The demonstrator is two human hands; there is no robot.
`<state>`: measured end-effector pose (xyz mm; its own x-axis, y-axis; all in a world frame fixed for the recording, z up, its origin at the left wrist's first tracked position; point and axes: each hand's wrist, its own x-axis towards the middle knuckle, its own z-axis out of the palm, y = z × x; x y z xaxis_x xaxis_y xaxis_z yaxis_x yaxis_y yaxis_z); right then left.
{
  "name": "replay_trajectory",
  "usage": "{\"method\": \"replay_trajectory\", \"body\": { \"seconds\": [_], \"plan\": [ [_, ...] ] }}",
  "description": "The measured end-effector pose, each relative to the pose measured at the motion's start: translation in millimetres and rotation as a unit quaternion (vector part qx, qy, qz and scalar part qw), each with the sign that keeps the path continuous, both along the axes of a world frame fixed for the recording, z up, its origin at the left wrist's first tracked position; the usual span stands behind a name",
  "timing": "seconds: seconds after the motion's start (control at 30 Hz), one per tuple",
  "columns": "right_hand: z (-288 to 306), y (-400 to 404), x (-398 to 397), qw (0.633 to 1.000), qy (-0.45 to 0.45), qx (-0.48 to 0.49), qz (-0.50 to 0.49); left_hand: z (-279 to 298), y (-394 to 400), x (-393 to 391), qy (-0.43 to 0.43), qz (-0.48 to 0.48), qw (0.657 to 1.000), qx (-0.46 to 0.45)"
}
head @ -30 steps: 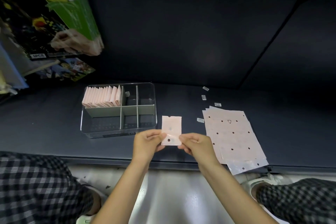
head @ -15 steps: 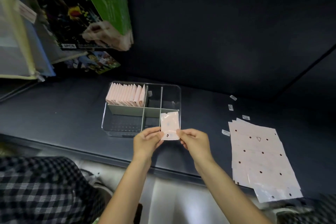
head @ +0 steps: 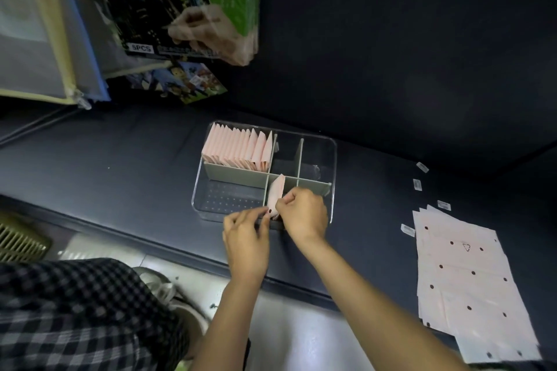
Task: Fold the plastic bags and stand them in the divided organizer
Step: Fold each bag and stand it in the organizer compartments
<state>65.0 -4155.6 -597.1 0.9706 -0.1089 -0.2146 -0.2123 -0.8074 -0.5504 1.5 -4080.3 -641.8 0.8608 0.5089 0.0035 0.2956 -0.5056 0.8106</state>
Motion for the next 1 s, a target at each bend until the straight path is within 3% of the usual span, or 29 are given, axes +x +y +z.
{"method": "replay_trajectory", "body": {
  "seconds": [0.23, 0.5, 0.6, 0.77, 1.0],
  "plan": [
    [-12.1, 12.4, -6.9, 0.998, -0.007, -0.023, 0.061, 2.7, 7.6, 10.3, 0.007, 0.009, 1.0, 0.006],
    [-24.5, 7.0, -16.9, 0.997, -0.037, -0.005, 0.07, 0.1, 29.3, 40.2, 0.092, -0.17, 0.963, 0.188],
    [-27.7, 6.6, -17.5, 0.997, -0.04, 0.01, 0.065, -4.0, 32.1, 43.5, 0.102, -0.189, 0.95, 0.228],
    [-31.1, 8.1, -16.0, 0.997, -0.034, 0.014, 0.063, -3.1, 30.6, 43.2, 0.092, -0.181, 0.952, 0.229],
    [-25.7, -17.0, -24.2, 0.987, -0.065, 0.008, 0.144, -1.9, 29.3, 46.1, 0.101, -0.182, 0.957, 0.201]
  ]
}}
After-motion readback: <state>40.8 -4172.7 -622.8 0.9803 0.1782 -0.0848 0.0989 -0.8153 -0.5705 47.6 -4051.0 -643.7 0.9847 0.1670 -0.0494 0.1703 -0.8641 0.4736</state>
